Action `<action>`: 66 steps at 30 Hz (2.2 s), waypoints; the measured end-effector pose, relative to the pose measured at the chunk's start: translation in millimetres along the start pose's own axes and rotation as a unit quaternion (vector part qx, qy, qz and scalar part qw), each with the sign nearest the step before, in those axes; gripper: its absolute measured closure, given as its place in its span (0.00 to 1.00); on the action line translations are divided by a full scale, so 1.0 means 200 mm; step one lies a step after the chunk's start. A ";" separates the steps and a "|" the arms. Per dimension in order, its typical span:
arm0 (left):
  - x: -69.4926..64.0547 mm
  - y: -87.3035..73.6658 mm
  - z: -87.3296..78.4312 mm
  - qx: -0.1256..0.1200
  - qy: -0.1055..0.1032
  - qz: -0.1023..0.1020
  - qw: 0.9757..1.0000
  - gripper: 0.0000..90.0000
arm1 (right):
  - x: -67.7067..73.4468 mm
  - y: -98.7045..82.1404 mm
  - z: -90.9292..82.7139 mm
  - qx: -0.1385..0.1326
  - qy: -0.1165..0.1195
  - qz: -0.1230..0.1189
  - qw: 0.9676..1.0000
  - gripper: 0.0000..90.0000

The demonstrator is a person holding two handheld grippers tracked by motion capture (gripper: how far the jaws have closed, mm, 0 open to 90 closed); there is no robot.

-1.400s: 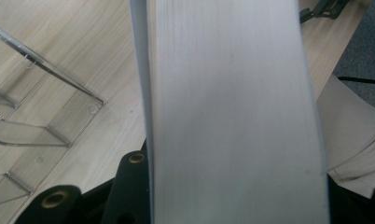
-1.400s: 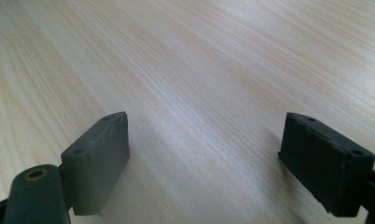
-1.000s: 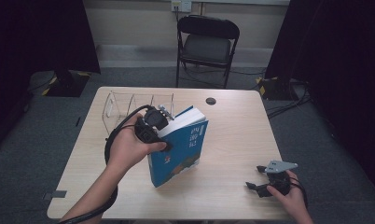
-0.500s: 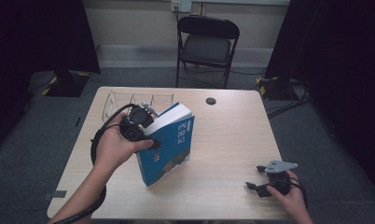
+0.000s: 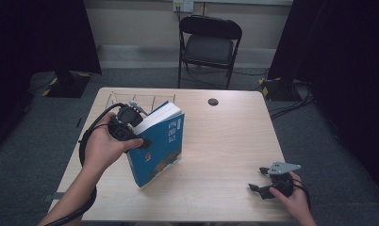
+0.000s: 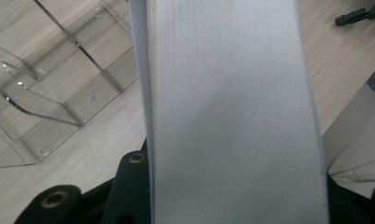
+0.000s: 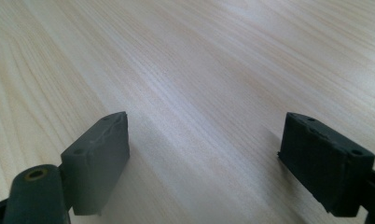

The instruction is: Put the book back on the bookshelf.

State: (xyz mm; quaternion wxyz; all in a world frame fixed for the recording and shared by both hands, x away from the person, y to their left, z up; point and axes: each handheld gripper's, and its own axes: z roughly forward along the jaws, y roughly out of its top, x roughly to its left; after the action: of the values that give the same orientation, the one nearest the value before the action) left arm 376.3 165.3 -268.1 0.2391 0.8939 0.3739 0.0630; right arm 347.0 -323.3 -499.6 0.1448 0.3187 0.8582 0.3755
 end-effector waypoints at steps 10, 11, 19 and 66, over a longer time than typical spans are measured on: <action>0.07 -0.04 -0.03 -0.002 0.003 -0.022 1.000 0.69 | 0.00 0.00 0.00 0.000 0.000 0.000 1.000 0.17; 0.08 -0.05 -0.03 -0.002 0.004 -0.027 1.000 0.69 | 0.00 0.00 0.00 0.000 0.000 0.000 1.000 0.17; 0.12 -0.09 -0.04 0.000 0.015 -0.043 0.999 0.69 | 0.00 0.00 0.00 0.000 0.000 0.000 1.000 0.17; 0.18 0.00 0.02 -0.023 0.058 -0.120 0.991 0.69 | 0.00 0.00 0.00 0.000 0.000 0.001 1.000 0.17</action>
State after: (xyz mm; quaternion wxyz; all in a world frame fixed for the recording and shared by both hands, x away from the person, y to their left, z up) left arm 402.2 188.5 -273.5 0.2433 0.8318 0.4901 0.0936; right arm 347.0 -323.3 -499.6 0.1444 0.3191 0.8581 0.3755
